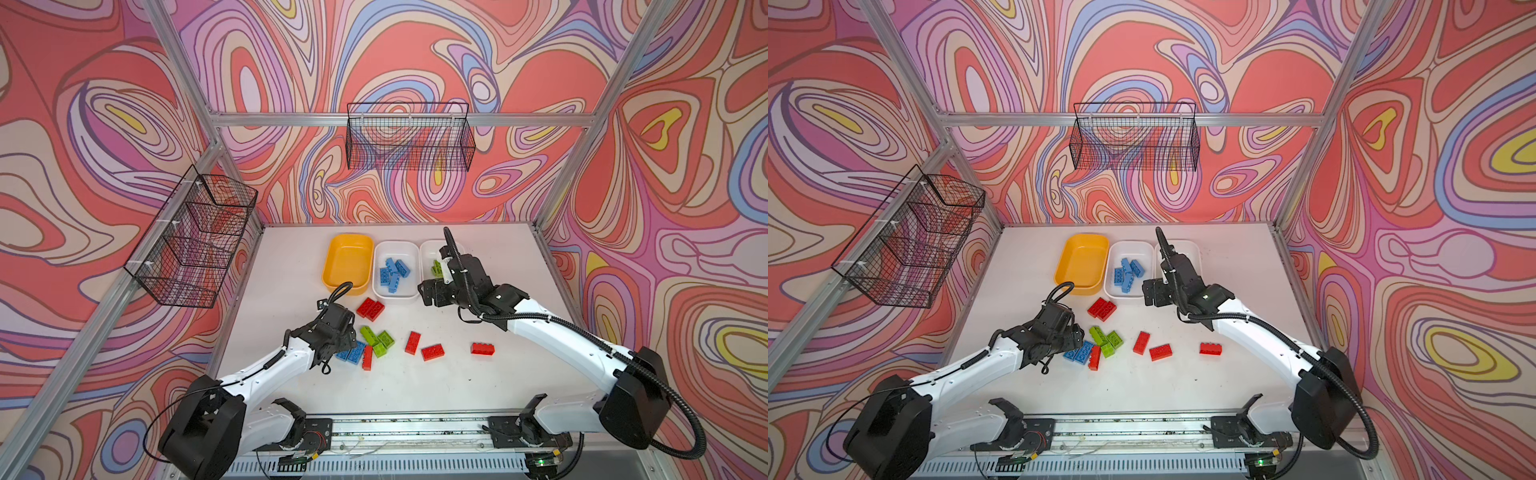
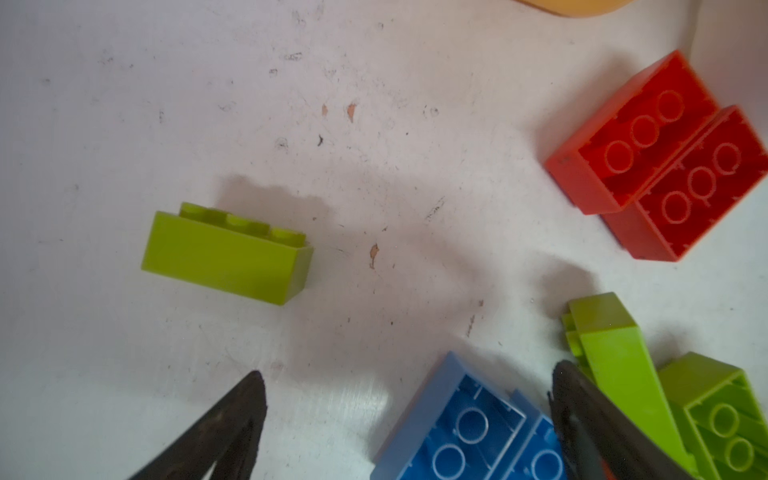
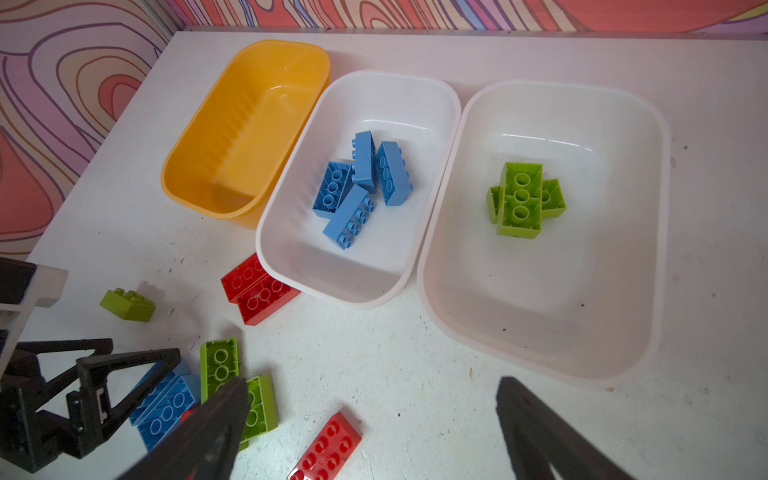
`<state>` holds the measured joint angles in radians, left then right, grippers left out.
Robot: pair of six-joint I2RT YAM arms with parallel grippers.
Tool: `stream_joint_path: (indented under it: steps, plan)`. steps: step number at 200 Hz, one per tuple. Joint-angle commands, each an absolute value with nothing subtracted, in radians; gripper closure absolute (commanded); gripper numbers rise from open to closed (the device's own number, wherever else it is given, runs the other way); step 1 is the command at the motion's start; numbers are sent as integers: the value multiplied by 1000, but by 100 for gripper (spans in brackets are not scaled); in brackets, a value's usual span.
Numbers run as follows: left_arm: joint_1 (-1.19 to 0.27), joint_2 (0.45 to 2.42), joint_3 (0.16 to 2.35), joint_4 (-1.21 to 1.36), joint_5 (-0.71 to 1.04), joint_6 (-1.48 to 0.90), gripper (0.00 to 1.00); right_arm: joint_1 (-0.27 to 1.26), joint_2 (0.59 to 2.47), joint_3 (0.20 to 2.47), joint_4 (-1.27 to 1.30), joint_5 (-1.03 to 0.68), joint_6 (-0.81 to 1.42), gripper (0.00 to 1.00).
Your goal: Sort the legos into containers by color
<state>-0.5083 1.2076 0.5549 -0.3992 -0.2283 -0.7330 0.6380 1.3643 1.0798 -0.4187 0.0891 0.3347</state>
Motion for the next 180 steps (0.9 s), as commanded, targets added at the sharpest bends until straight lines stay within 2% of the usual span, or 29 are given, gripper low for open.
stream_joint_path:
  steps: [1,62,180]
  plan:
    - [-500,1231,562,-406,-229,-739,7,638,1377,1068,-414,99,338,2]
    - [-500,1089,437,-453,-176,-823,16,638,1397,1057,-406,91,337,2]
    - [-527,987,357,-501,-113,-910,21,637,1318,999,-417,96,347,2]
